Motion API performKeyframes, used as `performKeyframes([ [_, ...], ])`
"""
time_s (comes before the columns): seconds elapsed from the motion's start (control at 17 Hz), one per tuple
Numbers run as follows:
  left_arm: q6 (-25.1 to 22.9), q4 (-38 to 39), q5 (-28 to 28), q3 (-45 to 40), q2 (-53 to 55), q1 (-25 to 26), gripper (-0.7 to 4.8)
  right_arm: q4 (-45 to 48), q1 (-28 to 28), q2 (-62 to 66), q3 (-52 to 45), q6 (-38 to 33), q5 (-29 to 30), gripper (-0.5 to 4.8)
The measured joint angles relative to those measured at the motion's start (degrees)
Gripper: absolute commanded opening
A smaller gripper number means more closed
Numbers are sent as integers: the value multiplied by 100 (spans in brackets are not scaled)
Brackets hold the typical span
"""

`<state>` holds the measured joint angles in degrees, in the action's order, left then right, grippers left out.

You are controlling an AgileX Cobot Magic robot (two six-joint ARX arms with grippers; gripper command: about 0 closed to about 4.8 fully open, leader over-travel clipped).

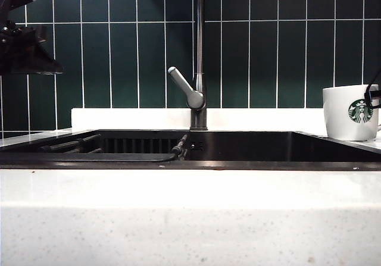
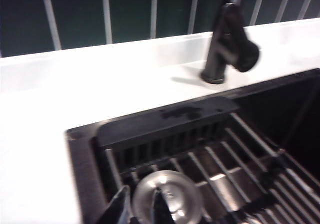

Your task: Pick up the mug next to the sink, go to the faucet to get some water, pour the water into the sink, and finally put the mug back to its place.

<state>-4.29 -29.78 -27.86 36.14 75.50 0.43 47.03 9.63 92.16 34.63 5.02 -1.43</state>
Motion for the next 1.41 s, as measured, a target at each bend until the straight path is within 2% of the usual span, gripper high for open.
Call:
performKeyframes([
  [0.53,2,0,-210,13,13,-2,58,57,-24,-535,-2,39,17,-1],
  [0.82,11,0,-522,675,693,-11,58,92,-501,-955,13,33,304,-1],
  [1.06,98,2,-914,1464,1368,-98,58,-1272,-1021,-1060,708,35,433,-1],
  [1.17,136,0,-1060,1864,1661,-208,58,-2444,-1322,-1062,1438,37,448,-1],
  [1.35,136,15,-1556,2557,2267,-424,61,-3445,-1670,-1060,2422,33,551,-1],
  [1.41,136,50,-1569,2765,2439,-463,78,-3626,-1762,-1062,2640,33,579,-1],
])
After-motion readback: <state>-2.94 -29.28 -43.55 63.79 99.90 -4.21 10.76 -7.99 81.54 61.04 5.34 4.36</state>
